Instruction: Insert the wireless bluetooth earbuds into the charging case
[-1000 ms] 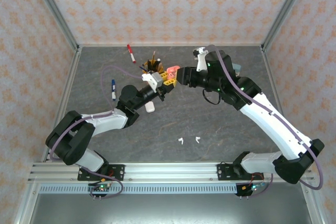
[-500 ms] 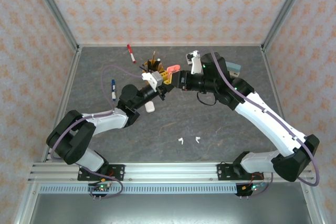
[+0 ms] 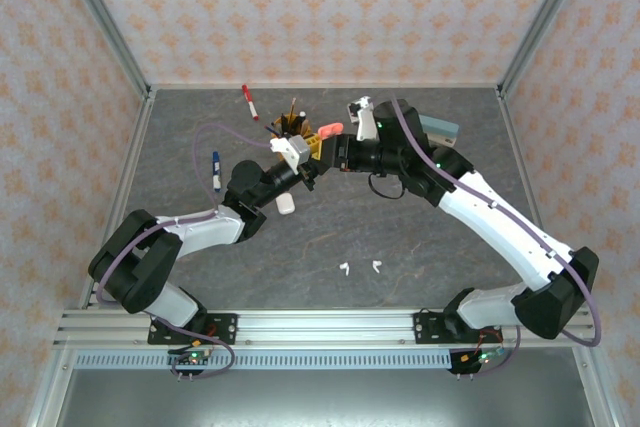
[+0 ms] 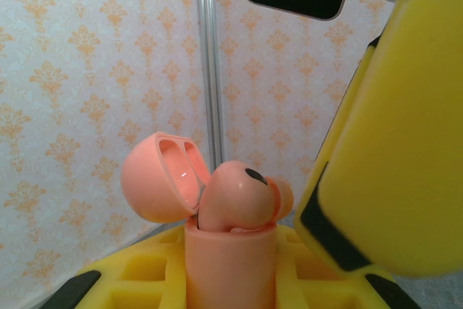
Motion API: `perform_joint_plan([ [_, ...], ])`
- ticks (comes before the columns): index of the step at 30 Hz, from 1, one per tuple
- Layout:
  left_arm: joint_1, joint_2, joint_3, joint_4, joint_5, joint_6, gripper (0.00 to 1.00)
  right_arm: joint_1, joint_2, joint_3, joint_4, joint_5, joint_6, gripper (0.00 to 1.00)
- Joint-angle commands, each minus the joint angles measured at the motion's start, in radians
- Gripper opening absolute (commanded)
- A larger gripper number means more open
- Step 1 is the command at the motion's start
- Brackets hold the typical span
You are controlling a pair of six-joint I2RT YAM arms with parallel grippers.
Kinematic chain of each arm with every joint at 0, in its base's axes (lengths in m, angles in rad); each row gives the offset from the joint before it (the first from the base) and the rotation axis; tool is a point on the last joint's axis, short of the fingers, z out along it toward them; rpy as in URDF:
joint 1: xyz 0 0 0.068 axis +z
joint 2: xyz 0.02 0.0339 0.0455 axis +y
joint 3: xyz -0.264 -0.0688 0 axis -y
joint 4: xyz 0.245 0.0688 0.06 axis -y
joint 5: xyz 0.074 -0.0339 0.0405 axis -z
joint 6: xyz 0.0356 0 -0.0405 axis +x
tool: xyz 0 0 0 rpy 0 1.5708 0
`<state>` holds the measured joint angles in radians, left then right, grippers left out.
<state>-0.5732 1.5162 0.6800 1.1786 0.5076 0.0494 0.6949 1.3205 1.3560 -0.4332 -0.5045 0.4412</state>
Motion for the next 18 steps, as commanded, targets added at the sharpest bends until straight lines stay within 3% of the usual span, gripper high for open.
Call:
perform_joint_plan([
  [1,0.009,0.001,0.027,0.055,-0.012,-0.011,0.0,-0.006,0.007,0.035,-0.006,0.042,-0.031,0.29],
  [18,0.008,-0.002,0.021,0.052,-0.008,-0.014,0.0,-0.032,-0.017,0.081,-0.041,0.062,-0.061,0.28],
])
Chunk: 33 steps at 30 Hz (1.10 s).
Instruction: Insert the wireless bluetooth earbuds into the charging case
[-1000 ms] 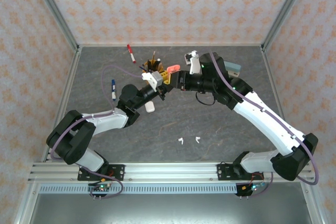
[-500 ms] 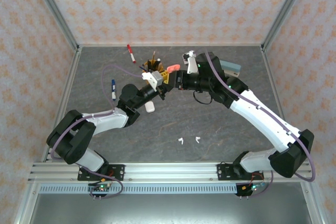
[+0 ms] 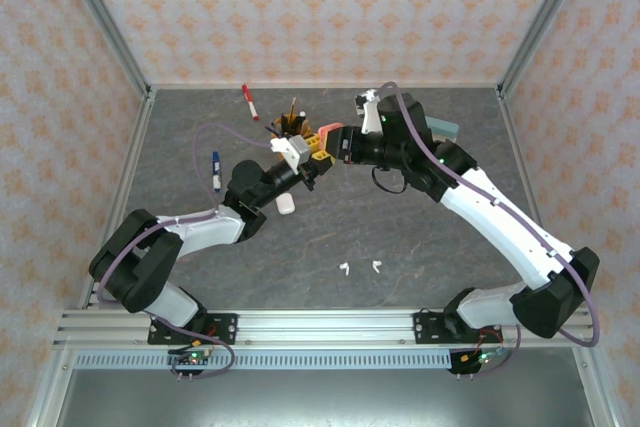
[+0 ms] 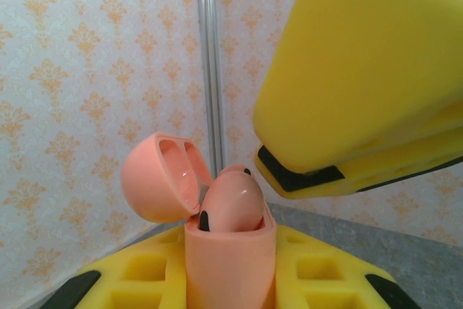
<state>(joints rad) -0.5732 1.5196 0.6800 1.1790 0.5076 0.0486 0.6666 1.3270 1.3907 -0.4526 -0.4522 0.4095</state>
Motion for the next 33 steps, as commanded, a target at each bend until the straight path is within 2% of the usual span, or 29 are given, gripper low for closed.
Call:
perform_joint_plan([
  [1,0.009,-0.006,0.02,0.05,-0.009,-0.013,0.0,-0.005,-0.041,0.053,-0.029,0.022,-0.037,0.29],
  [4,0.008,-0.007,0.015,0.05,-0.003,-0.013,0.0,-0.008,-0.071,0.092,-0.063,0.087,-0.067,0.29],
  [7,0.009,-0.012,0.014,0.04,0.007,-0.013,0.0,-0.024,-0.03,0.179,-0.135,0.135,-0.088,0.29],
  [18,0.006,-0.017,0.012,0.015,0.022,-0.024,0.0,-0.037,0.371,0.632,-0.444,0.231,-0.184,0.29],
  [21,0.006,-0.008,0.013,0.021,0.019,-0.03,0.0,-0.038,0.435,0.695,-0.494,0.229,-0.206,0.28],
  [26,0.006,0.01,0.019,0.028,0.005,-0.039,0.0,-0.037,0.447,0.684,-0.535,0.205,-0.219,0.28],
  [33,0.007,0.031,0.033,0.019,-0.015,-0.037,0.0,-0.037,0.325,0.488,-0.482,0.185,-0.207,0.27],
])
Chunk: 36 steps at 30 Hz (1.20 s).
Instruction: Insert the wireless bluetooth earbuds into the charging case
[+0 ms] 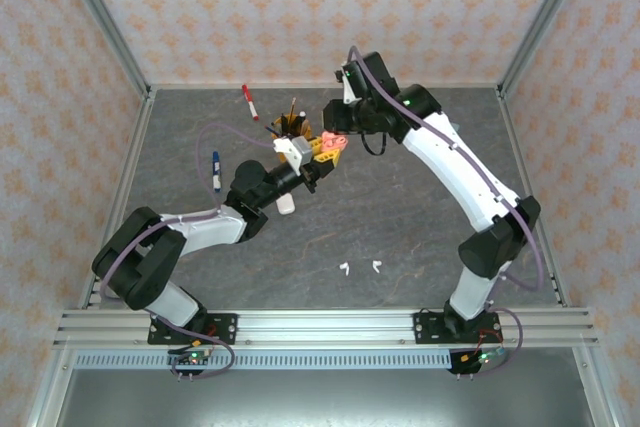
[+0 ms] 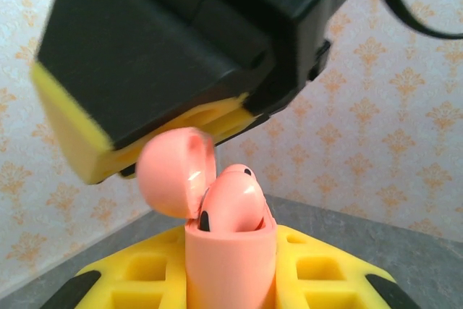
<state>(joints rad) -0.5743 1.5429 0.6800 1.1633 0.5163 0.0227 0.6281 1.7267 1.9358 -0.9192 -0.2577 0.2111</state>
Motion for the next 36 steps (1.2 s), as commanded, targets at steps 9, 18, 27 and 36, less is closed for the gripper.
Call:
perform_joint_plan([
  [9,0.01,0.035,0.058,0.011,-0.037,-0.035,0.0,0.001,-0.214,-0.212,0.052,0.069,0.034,0.28],
  [18,-0.047,0.13,0.155,-0.284,-0.048,-0.233,0.0,-0.068,-0.308,-0.401,0.114,0.304,0.15,0.34],
  [27,-0.116,0.39,0.313,-0.484,-0.16,-0.55,0.0,-0.112,-0.402,-0.647,0.207,0.341,0.251,0.35],
  [36,-0.144,0.574,0.519,-0.718,-0.243,-0.735,0.0,-0.113,-0.437,-0.742,0.218,0.334,0.279,0.37],
])
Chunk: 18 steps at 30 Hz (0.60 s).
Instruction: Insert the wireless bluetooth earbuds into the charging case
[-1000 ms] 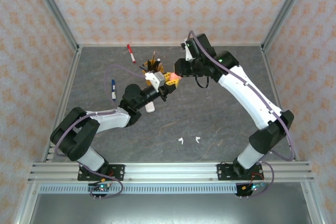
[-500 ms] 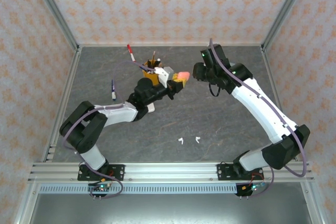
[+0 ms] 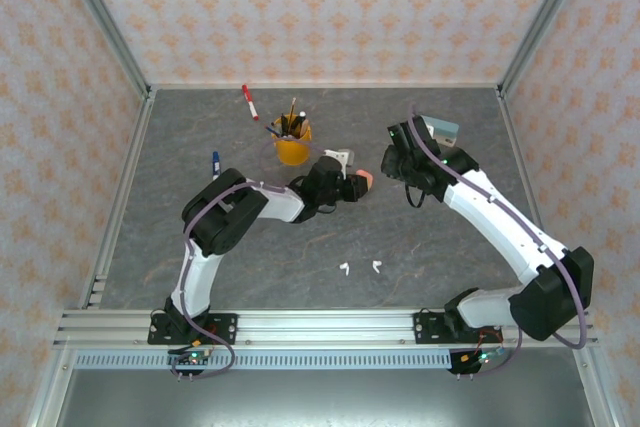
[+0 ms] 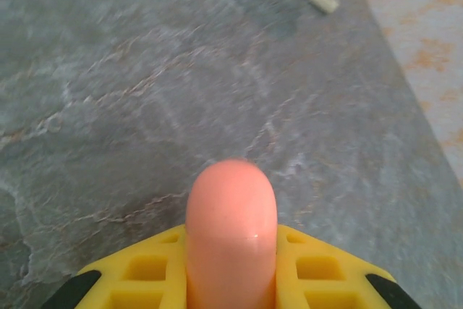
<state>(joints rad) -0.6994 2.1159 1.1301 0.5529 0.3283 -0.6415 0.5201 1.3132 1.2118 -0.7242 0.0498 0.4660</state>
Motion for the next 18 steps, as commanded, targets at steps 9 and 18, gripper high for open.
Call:
perform_joint_plan([
  [9,-0.029,0.048,0.132,-0.291,-0.107,-0.142,0.08,-0.005,-0.034,-0.015,0.023,-0.014,0.032,0.46],
  [18,-0.028,-0.028,0.123,-0.457,-0.191,-0.086,0.45,-0.005,-0.05,-0.001,0.015,-0.036,0.036,0.61],
])
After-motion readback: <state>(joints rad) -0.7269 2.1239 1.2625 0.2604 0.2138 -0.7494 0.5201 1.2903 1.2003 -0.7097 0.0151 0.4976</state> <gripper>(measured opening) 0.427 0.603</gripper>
